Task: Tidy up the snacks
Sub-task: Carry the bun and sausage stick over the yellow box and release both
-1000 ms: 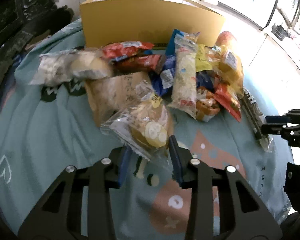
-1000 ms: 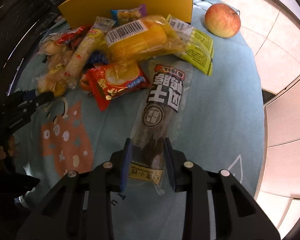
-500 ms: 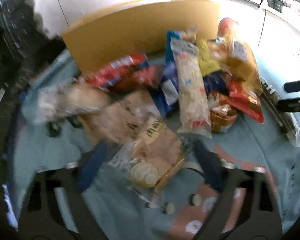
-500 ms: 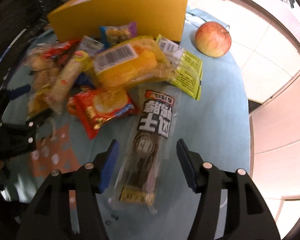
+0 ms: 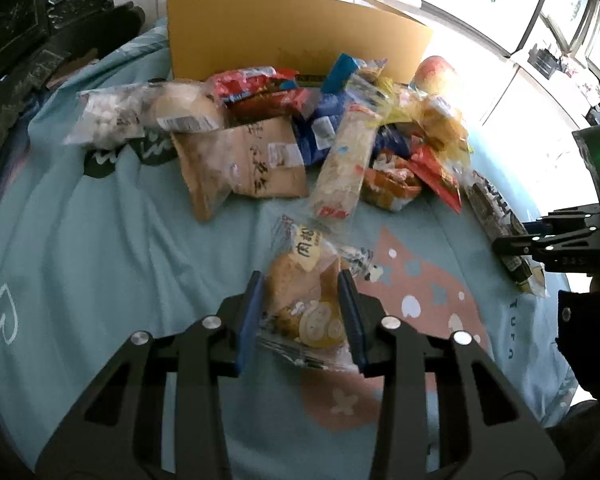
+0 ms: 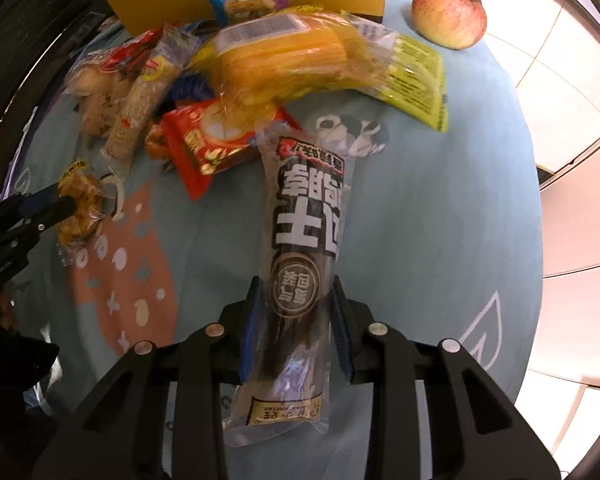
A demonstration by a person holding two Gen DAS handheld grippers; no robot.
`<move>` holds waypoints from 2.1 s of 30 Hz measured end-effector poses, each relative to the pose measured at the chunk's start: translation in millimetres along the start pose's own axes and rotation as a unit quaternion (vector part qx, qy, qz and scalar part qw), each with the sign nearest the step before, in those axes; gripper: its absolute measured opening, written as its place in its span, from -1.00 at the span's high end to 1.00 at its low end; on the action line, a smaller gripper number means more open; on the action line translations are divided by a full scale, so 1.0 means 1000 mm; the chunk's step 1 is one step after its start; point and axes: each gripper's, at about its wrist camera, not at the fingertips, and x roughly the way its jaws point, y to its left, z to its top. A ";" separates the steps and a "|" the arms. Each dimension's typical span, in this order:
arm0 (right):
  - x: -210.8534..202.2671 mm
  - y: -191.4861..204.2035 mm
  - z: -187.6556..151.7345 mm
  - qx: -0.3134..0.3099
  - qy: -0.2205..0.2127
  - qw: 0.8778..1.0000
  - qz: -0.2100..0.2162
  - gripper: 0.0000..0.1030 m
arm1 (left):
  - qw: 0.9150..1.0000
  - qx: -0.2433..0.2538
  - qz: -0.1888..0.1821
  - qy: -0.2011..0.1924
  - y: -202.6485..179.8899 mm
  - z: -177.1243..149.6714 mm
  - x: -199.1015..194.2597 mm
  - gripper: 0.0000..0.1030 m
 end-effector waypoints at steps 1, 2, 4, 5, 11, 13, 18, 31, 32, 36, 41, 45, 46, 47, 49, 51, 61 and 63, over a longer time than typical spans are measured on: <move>0.000 0.000 0.001 0.000 0.000 1.000 -0.001 0.30 | 1.000 0.010 0.017 -0.001 -0.003 0.002 0.000 -0.04; -0.003 0.000 0.002 0.000 -0.003 1.000 -0.001 0.28 | 0.999 0.019 0.028 -0.002 -0.006 0.005 0.003 -0.24; -0.007 -0.001 0.002 0.000 -0.012 1.000 -0.008 0.15 | 0.998 0.039 0.045 -0.017 -0.011 0.004 -0.002 -0.62; -0.010 -0.001 0.003 0.001 -0.016 1.000 -0.012 0.15 | 0.997 0.052 0.045 -0.021 -0.015 0.005 -0.002 -0.63; 0.001 0.010 0.007 0.006 -0.008 1.000 -0.023 0.09 | 0.986 0.148 0.081 0.014 -0.035 -0.004 0.024 -0.44; 0.005 0.012 0.005 -0.002 -0.007 0.999 -0.034 0.13 | 0.985 0.153 0.075 0.017 -0.037 -0.004 0.025 -0.09; 0.003 0.007 0.001 0.005 -0.013 1.000 -0.017 0.25 | 0.989 0.136 0.063 0.005 -0.032 -0.003 0.015 -0.07; 0.007 -0.002 -0.002 0.016 -0.016 1.000 -0.015 0.26 | 0.993 0.102 0.052 0.013 -0.013 0.000 0.022 -0.07; 0.005 0.001 -0.002 0.009 -0.017 1.000 -0.018 0.32 | 0.993 0.102 0.051 0.010 -0.014 -0.001 0.020 -0.07; -0.010 0.012 0.000 -0.007 -0.041 0.999 -0.017 0.36 | 0.995 0.094 0.044 -0.008 -0.017 0.002 0.008 -0.07; -0.033 0.022 0.005 -0.018 -0.065 0.998 -0.007 0.40 | 0.995 0.085 0.031 -0.038 -0.020 0.013 -0.013 -0.07; -0.045 0.018 0.003 -0.019 -0.075 0.997 0.001 0.40 | 0.995 0.078 0.025 -0.057 -0.020 0.021 -0.027 -0.07; -0.048 0.019 0.002 -0.020 -0.077 0.997 0.006 0.40 | 0.995 0.077 0.025 -0.061 -0.021 0.023 -0.030 -0.07; -0.052 0.020 -0.001 -0.021 -0.079 0.997 0.009 0.40 | 0.995 0.077 0.025 -0.065 -0.022 0.024 -0.033 -0.07; -0.063 0.018 0.001 -0.025 -0.088 0.995 0.029 0.41 | 0.994 0.074 0.023 -0.073 -0.022 0.027 -0.039 -0.07; -0.071 0.024 0.005 -0.030 -0.103 0.994 0.036 0.41 | 0.994 0.071 0.022 -0.082 -0.023 0.031 -0.044 -0.07; -0.138 0.026 0.054 -0.032 -0.194 0.980 0.037 0.41 | 0.987 0.056 0.031 -0.150 -0.024 0.088 -0.086 -0.07; -0.151 0.025 0.068 -0.036 -0.208 0.977 0.031 0.41 | 0.985 0.051 0.038 -0.161 -0.023 0.105 -0.093 -0.07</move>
